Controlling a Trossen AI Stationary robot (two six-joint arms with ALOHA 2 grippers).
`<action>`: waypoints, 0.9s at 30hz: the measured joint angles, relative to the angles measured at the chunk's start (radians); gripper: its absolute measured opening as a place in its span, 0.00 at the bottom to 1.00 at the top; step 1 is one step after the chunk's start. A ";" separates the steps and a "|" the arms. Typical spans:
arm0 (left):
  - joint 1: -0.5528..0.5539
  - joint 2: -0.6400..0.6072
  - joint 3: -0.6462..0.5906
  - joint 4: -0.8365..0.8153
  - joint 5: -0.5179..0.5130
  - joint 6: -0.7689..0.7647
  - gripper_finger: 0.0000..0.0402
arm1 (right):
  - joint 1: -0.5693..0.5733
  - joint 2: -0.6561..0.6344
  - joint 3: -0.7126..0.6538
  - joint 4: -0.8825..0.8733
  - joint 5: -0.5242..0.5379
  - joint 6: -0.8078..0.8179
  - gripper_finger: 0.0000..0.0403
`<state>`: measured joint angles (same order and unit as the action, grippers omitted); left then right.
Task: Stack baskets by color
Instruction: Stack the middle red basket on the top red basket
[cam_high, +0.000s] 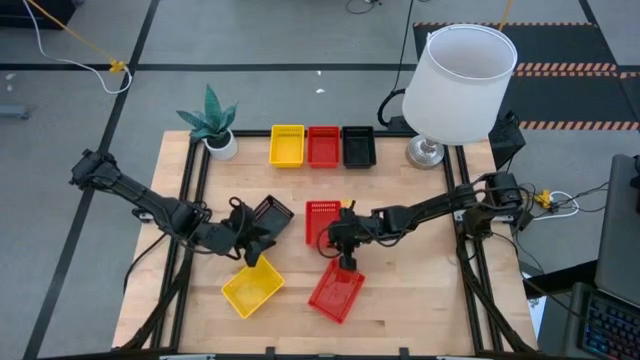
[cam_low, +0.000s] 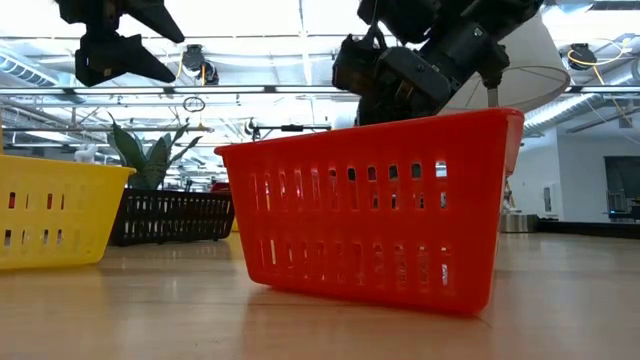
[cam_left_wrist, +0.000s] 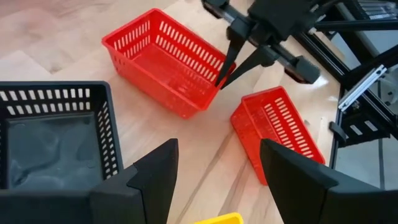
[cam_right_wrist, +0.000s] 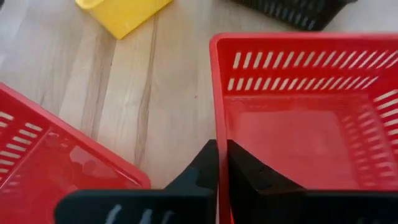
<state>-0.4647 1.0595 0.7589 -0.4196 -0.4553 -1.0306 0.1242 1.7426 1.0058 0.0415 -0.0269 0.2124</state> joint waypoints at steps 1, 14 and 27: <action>0.001 0.000 0.000 0.000 0.000 0.000 0.57 | -0.005 -0.013 0.000 -0.011 0.000 -0.008 0.01; 0.007 0.001 0.000 -0.028 -0.021 -0.027 0.57 | -0.108 -0.245 0.000 -0.127 -0.003 -0.169 0.01; 0.007 0.001 0.000 -0.066 -0.096 -0.097 0.57 | -0.218 -0.408 0.181 -0.418 -0.004 -0.396 0.00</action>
<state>-0.4576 1.0607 0.7593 -0.4854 -0.5515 -1.1277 -0.0933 1.3345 1.1871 -0.3762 -0.0308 -0.1833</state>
